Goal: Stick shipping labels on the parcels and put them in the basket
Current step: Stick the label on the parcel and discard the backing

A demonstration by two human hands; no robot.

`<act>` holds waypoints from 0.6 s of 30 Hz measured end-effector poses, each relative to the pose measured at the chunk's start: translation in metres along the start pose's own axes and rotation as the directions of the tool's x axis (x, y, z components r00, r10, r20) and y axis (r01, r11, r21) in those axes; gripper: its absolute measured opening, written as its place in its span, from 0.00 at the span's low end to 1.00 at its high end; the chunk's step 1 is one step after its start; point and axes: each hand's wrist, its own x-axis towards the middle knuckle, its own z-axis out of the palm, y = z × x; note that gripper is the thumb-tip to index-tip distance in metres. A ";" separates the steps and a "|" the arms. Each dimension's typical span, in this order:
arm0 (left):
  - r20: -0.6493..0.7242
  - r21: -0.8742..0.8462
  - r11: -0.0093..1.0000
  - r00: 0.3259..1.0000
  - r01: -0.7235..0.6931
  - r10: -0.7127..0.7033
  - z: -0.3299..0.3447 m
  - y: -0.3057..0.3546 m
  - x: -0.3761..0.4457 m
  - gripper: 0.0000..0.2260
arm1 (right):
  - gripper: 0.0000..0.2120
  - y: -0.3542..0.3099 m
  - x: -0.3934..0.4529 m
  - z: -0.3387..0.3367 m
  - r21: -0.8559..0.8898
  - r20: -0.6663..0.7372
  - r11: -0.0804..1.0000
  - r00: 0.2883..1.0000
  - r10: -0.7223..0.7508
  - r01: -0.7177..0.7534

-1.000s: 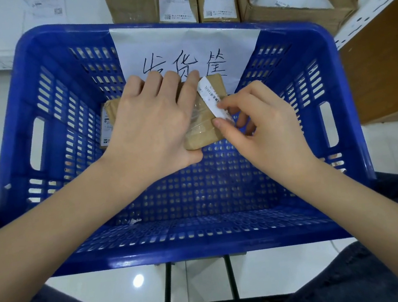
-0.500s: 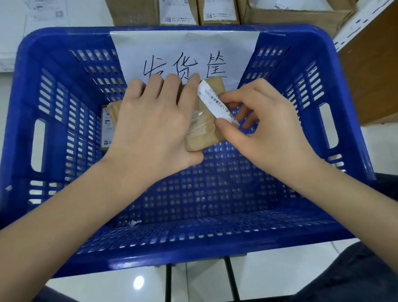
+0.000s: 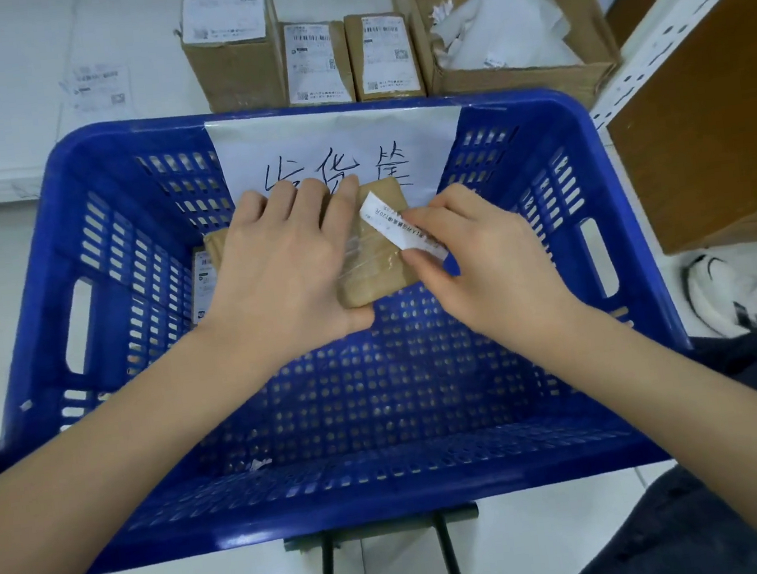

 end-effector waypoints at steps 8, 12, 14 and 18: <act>0.012 0.035 0.999 1.000 -0.021 0.020 -0.009 0.002 0.005 0.47 | 0.11 -0.001 0.007 -0.017 0.330 0.105 0.867 0.927 0.359 -0.373; -0.011 0.033 0.999 1.000 -0.023 0.023 -0.020 0.004 0.007 0.47 | 0.10 0.001 0.009 -0.024 0.453 0.098 0.818 0.932 0.348 -0.353; -0.035 0.034 0.999 0.999 -0.023 0.025 -0.026 0.005 0.009 0.46 | 0.08 0.000 0.007 -0.024 0.470 0.045 0.824 0.941 0.335 -0.316; -0.058 0.001 1.000 0.998 -0.010 0.010 -0.032 0.011 0.013 0.46 | 0.11 0.006 0.009 -0.028 0.498 -0.014 0.817 0.939 0.343 -0.291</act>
